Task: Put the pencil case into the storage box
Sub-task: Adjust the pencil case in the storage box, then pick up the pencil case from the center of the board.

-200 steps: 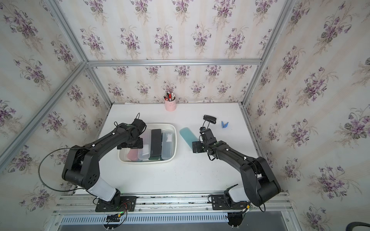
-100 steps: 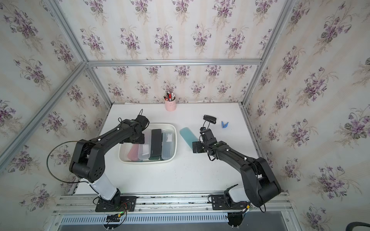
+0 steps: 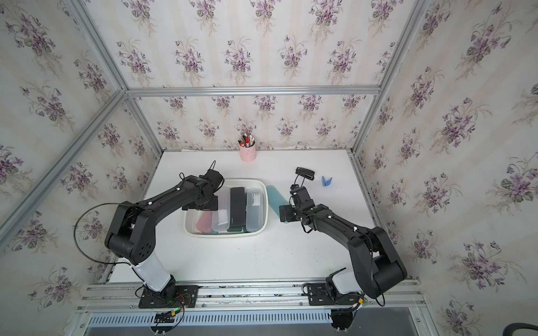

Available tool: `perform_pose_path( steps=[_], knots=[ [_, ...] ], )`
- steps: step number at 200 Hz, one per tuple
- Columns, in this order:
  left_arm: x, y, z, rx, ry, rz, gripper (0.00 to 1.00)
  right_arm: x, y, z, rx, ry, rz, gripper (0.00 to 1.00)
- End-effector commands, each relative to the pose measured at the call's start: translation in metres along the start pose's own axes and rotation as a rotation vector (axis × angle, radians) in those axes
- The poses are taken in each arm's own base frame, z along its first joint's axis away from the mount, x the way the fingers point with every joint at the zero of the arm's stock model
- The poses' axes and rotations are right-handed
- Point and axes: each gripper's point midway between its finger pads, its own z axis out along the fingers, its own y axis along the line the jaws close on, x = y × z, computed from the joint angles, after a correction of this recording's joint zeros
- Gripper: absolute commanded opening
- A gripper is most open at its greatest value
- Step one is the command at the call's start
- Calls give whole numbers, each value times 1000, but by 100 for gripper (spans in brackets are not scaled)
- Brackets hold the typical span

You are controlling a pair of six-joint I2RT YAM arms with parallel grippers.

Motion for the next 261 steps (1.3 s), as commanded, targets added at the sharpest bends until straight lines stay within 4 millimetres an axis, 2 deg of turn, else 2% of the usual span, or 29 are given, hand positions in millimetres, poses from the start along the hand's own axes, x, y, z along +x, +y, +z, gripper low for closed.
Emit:
perform_pose_path(
  steps=[1, 17, 40, 63, 90, 181, 200, 223, 245, 261],
  knots=[
    [-8, 17, -17, -38, -31, -4, 99, -6, 0, 4, 15, 6, -46, 100],
    [-14, 29, -31, -39, -49, -13, 99, -11, 2, 11, 17, 26, -99, 100],
    [-18, 49, -45, -24, -64, -38, 99, -17, -5, 23, 74, 78, -181, 100],
    [-13, 73, -48, -15, -51, -83, 99, -24, -1, 35, 64, 111, -239, 100],
    [-7, 87, -44, 6, -48, -115, 99, -32, 10, 44, 12, 107, -273, 100],
    [17, 89, -8, 58, 18, -133, 99, -35, 24, 74, -58, 177, -353, 99],
    [19, 88, -5, 69, 21, -135, 99, -36, 22, 79, -40, 194, -367, 97],
    [19, 86, -3, 83, 22, -138, 99, -29, 16, 84, 7, 241, -395, 91],
    [19, 84, 1, 91, 27, -140, 99, -18, 12, 85, 27, 278, -388, 70],
    [20, 83, 3, 97, 31, -140, 99, -9, 4, 85, 60, 300, -355, 68]
  ],
)
